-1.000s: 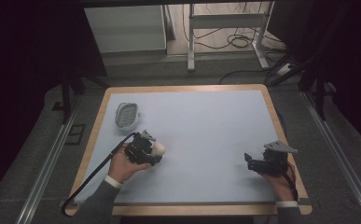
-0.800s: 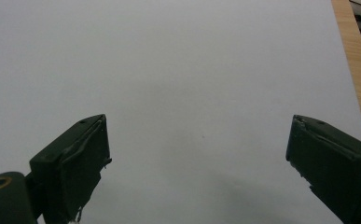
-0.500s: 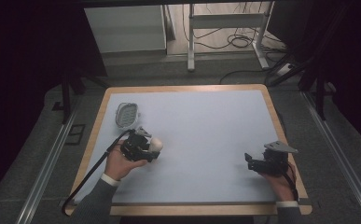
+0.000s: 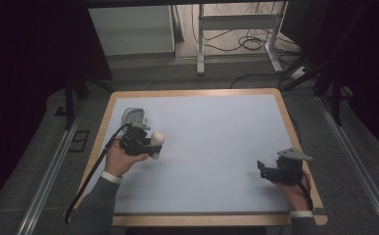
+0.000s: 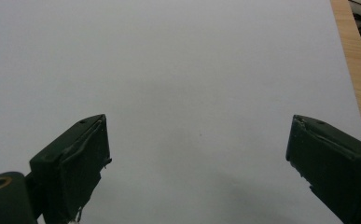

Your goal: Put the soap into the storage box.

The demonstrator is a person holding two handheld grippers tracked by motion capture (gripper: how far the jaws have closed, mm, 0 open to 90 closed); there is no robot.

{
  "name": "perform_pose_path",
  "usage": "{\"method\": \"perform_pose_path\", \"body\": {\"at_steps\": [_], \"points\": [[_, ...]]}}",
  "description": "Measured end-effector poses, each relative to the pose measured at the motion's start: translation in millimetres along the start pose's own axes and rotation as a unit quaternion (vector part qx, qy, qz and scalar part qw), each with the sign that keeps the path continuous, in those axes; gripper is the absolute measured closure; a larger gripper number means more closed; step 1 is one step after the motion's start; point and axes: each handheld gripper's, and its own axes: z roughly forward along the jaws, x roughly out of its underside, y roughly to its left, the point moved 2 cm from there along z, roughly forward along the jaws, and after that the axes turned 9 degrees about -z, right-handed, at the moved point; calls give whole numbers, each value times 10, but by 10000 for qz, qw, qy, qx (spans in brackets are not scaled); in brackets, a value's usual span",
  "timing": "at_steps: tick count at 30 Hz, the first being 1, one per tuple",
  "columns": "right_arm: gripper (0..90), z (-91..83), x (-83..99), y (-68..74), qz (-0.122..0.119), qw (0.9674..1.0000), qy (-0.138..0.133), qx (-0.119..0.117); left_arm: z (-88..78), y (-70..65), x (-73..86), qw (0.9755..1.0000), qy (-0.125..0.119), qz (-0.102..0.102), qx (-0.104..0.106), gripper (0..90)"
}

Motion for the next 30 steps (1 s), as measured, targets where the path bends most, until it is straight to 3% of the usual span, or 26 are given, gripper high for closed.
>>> {"method": "perform_pose_path", "body": {"at_steps": [30], "points": [[58, 12, 19, -20, 17, 10000, 31, 24, -93, 440, -280, 9989, -46, -347, -304, 499]]}}
